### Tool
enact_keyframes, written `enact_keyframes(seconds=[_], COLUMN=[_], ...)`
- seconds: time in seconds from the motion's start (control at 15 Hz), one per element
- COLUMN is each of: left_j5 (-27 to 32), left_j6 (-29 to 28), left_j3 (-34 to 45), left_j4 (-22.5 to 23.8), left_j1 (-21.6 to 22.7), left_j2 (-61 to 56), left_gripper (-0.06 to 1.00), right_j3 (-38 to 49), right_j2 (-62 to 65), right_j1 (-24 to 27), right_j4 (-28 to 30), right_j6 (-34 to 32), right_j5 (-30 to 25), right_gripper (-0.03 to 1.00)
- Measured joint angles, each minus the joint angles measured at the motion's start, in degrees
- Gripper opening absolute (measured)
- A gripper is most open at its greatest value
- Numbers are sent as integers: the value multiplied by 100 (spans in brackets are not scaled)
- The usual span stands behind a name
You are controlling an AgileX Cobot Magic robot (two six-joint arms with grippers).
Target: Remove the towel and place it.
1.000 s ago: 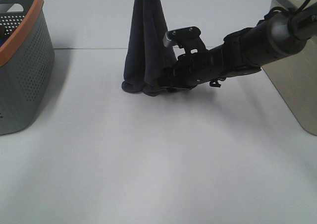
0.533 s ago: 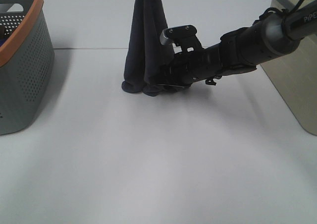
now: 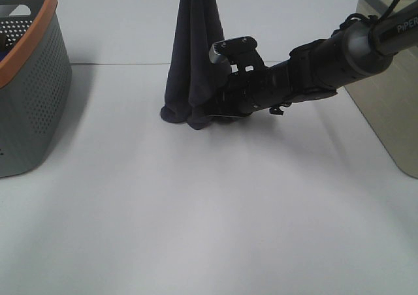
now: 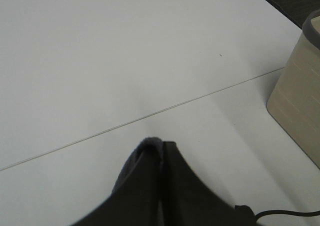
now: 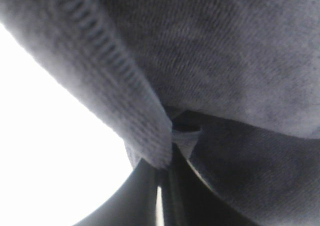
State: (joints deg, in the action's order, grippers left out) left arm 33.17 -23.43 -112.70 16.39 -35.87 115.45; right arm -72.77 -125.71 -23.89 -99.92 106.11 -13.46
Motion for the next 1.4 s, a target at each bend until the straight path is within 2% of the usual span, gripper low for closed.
enact_keyframes(seconds=[0.13,0.27,0.4,0.47,0.6,0.73,0.8,0.87,0.93,1.0,1.13,1.27,1.33,1.4], left_j5=[-69,-86,-103,-103,-103,-86,0,63,189,321,338,-52,-516,-980], left_j6=[-17,-17,-34,-34,-34,-34,-34,-34,-34,-34,-115,-401,-682,-859], left_j3=[0,0,0,0,0,0,0,0,0,0,166,768,1473,2011], left_j4=[0,0,0,6,11,-115,-258,-309,-390,-418,-430,-430,-407,-407], left_j1=[0,0,46,97,235,390,464,481,493,510,510,539,544,544], left_j2=[0,-11,-97,-189,-481,-773,-888,-917,-951,-951,-997,-1232,-1524,-1730], left_gripper=[0,0,0,0,0,0,0,0,0,0,0,0,0,0], right_j3=[0,367,739,837,865,602,470,160,-178,-567,-1283,-1896,-2206,-2332], right_j2=[6,407,1020,1358,2023,2492,2567,2693,2802,2871,2922,2922,2922,2922], right_j1=[0,0,0,0,6,74,80,92,97,120,120,120,120,120], right_j4=[-6,235,1112,1742,3816,6251,6939,8130,8990,9586,10434,11035,11528,11774], right_j6=[-52,-567,-1335,-1994,-3724,-5884,-6406,-7168,-7609,-7792,-7764,-7683,-7557,-7466], right_j5=[-52,-69,-69,-69,-315,-1329,-1639,-2143,-2704,-3329,-4297,-4738,-4807,-4807], right_gripper=[2,2,2,2,2,2,2,2,2,2,2,2,2,2])
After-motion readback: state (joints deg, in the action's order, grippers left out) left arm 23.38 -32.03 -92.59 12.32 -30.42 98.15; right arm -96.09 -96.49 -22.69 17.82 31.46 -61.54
